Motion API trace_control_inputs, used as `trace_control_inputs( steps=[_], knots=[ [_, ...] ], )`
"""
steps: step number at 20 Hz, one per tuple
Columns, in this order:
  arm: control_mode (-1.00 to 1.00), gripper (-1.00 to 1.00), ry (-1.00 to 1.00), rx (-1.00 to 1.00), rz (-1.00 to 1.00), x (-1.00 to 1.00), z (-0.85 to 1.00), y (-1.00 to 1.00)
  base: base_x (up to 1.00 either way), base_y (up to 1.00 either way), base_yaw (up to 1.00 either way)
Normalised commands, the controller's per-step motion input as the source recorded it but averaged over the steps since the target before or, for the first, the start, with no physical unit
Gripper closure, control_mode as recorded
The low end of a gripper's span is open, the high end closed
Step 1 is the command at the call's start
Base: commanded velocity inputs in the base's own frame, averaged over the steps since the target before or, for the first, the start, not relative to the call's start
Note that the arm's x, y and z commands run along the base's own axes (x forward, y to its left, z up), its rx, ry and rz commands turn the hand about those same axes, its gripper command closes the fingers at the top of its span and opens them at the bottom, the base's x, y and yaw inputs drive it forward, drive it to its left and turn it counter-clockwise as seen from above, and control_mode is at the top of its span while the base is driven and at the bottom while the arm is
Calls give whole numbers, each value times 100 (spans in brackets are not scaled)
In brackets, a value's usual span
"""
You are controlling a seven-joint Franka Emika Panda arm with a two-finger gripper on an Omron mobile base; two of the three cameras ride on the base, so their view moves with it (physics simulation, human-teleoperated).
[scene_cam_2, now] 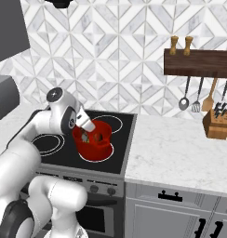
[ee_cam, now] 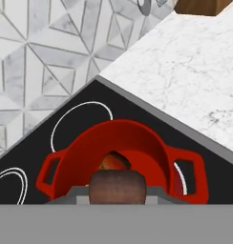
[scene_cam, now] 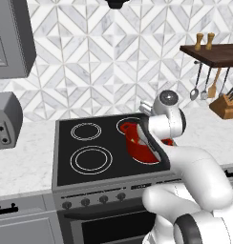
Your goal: Put the bell pepper and lemon wedge in the pot. Retrieve the spatula and lightly stir the vegetables in the pot.
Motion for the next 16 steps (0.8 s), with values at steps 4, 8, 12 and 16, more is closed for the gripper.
trace_control_inputs(
  steps=[4, 8, 12, 16],
  knots=[
    [-100, 100, -2, 0, -11, 12, -18, 3, 0, 0, 0],
    [-100, 100, 0, 8, -11, 0, -12, 23, 0, 0, 0],
    [-100, 100, 0, 16, -10, 0, 0, 25, 0, 0, 0],
    [-100, 100, -1, 7, -11, 12, -20, 3, 0, 0, 0]
  ],
)
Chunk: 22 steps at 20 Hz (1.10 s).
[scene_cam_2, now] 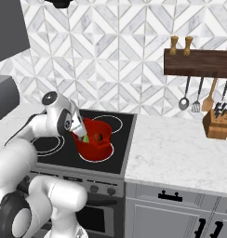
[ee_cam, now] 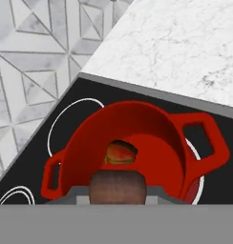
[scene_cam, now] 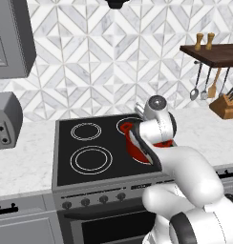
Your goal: Put the bell pepper and lemon wedge in the pot. Retrieve the spatula and lightly stir the vegetables in the pot.
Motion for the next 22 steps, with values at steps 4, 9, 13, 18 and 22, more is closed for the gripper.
trace_control_inputs(
  steps=[4, 9, 13, 18, 22],
  knots=[
    [-100, 100, -8, 0, -10, 10, -63, 0, 0, 0, 0],
    [-100, 100, -13, 0, -10, 11, -56, 0, 0, 0, 0],
    [-100, 100, -18, 0, -15, 12, -9, -13, 0, 0, 0],
    [-100, 100, -4, 1, -23, 0, 28, -33, 0, 0, 0],
    [-100, 100, 37, 19, -15, -21, 89, -37, 0, 0, 0]
  ],
)
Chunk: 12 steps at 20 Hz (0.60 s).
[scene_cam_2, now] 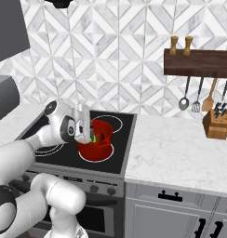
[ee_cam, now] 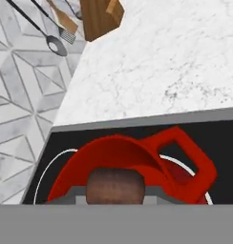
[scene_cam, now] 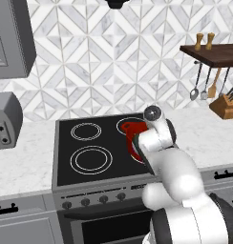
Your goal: Put the bell pepper and lemon wedge in the pot. Retrieve the spatula and lightly stir the vegetables in the pot.
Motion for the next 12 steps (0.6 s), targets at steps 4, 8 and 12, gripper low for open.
trace_control_inputs(
  steps=[4, 8, 12],
  knots=[
    [-100, 100, 44, 20, -1, -25, 93, -19, 0, 0, 0],
    [-100, 100, 26, 3, 0, -11, 22, -7, 0, 0, 0],
    [-100, 100, -9, -15, 0, -4, -8, 1, 0, 0, 0]
  ],
)
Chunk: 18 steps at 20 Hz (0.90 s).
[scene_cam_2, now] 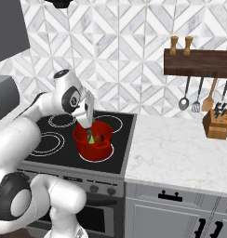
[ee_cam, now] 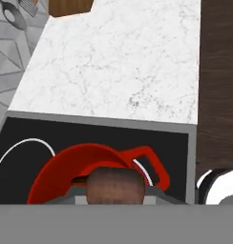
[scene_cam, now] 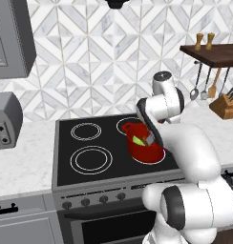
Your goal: Put the bell pepper and lemon wedge in the pot. Retrieve the spatula and lightly stir the vegetables in the pot.
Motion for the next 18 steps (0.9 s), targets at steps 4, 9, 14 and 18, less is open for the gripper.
trace_control_inputs(
  steps=[4, 9, 14, 18],
  knots=[
    [-100, 100, -27, -24, 0, 0, -1, 0, 0, 0, 0],
    [-100, 100, -3, -12, 0, 6, -22, 0, 0, 0, 0],
    [-100, 100, 8, -4, 0, 11, -14, 0, 0, 0, 0],
    [-100, 100, -2, -12, 0, 0, -6, 0, 0, 0, 0]
  ],
)
